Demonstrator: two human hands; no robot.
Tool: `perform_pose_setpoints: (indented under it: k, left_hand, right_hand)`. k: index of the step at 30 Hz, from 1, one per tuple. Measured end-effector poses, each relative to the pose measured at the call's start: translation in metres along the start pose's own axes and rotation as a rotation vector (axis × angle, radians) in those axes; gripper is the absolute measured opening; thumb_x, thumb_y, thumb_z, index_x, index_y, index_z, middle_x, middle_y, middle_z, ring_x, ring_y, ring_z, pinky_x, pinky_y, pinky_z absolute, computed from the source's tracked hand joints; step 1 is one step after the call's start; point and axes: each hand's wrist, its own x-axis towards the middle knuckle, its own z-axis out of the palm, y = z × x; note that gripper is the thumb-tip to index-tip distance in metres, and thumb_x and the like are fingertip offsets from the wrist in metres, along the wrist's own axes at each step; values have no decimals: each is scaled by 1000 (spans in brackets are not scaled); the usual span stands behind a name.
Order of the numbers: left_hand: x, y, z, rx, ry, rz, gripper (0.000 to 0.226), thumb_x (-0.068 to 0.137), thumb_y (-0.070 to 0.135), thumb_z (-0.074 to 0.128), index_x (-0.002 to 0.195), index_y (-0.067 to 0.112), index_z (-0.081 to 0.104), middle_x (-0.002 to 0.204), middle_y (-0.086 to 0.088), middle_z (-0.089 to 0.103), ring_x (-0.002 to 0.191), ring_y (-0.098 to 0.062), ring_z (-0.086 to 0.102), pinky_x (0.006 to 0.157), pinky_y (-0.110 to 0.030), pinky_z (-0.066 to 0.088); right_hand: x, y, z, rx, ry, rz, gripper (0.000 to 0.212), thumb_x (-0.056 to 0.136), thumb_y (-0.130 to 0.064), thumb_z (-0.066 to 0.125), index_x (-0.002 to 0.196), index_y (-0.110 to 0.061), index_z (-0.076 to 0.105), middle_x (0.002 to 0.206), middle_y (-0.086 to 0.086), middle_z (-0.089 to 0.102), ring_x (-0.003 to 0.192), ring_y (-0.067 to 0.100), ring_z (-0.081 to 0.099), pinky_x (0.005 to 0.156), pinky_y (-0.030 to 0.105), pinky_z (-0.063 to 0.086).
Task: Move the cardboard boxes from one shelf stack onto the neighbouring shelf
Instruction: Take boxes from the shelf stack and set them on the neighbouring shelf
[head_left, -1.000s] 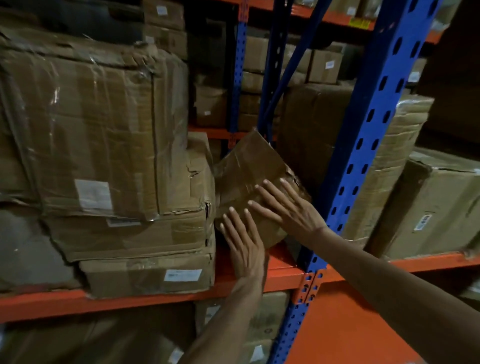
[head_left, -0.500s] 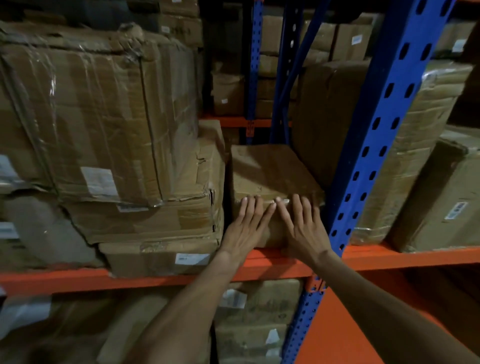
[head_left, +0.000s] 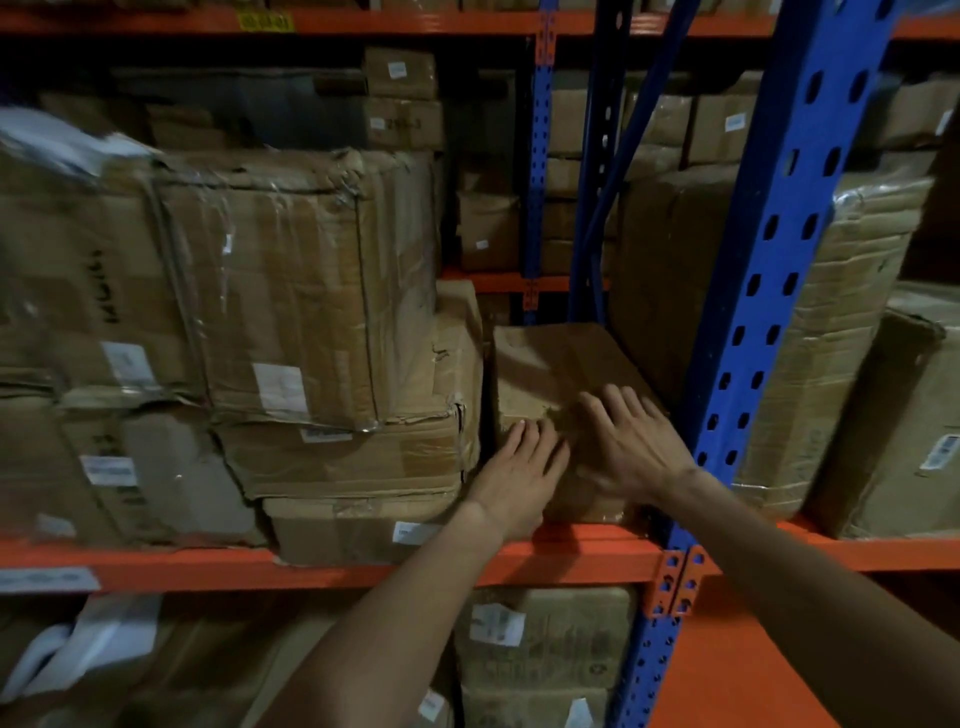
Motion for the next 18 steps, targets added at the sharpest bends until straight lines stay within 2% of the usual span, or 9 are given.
perform_pose_setpoints:
  k: [3,6,8,10,12,14,16,18]
  left_hand:
    - [-4,-23,-33,-93,71,-31,71,87,34,58,147,3,34,149,-28,34,137,-41,30,120,-48,12]
    - [-23,-55,-63,-58,274,-99,71,85,33,62,146,4,41,145,-26,43,137,-40,36,119,-48,18]
    - [-39,-78,-79,13,409,-46,74,82,28,64,147,2,39,146,-28,40,138,-43,32,119,-51,17]
    - [-57,-101,-92,20,550,-53,80,80,20,62,150,0,29,152,-29,26,143,-45,21,120,-53,10]
    - [-76,-118,-100,-70,709,-210,85,83,28,67,151,1,22,156,-26,15,146,-43,13,120,-53,4]
    - [-95,-132,-103,-208,795,-466,98,84,52,66,152,3,17,156,-26,12,147,-42,11,119,-55,4]
    - [-112,-143,-107,-396,766,-786,123,70,73,68,153,4,8,155,-29,12,144,-45,12,118,-57,8]
    - [-124,-151,-111,-670,631,-1056,145,52,82,73,154,11,-3,157,-29,6,143,-44,12,117,-57,14]
  right_hand:
    - [32,-3,-57,-19,148,-37,92,81,-64,61,151,-15,27,145,16,36,130,34,37,108,45,34]
    - [64,-17,-129,-8,296,-108,102,78,-65,68,155,-21,18,154,19,25,139,38,28,114,49,29]
    - [81,-33,-176,-57,366,-209,108,76,-63,70,156,-22,12,158,22,19,142,42,22,117,53,25]
    - [93,-56,-218,-68,435,-351,113,74,-66,71,157,-23,7,160,23,13,144,44,17,118,56,22]
    - [102,-84,-252,-100,472,-507,119,71,-64,75,158,-27,2,162,21,6,147,41,9,120,53,13]
    - [109,-115,-279,-237,477,-670,129,66,-60,81,158,-28,-3,164,19,-3,150,38,0,121,51,2]
    - [116,-145,-298,-448,447,-771,138,61,-60,83,157,-29,-11,164,18,-12,150,36,-8,121,52,-3]
    - [123,-172,-310,-706,364,-757,148,58,-63,84,152,-31,-26,162,16,-24,149,36,-18,120,57,-2]
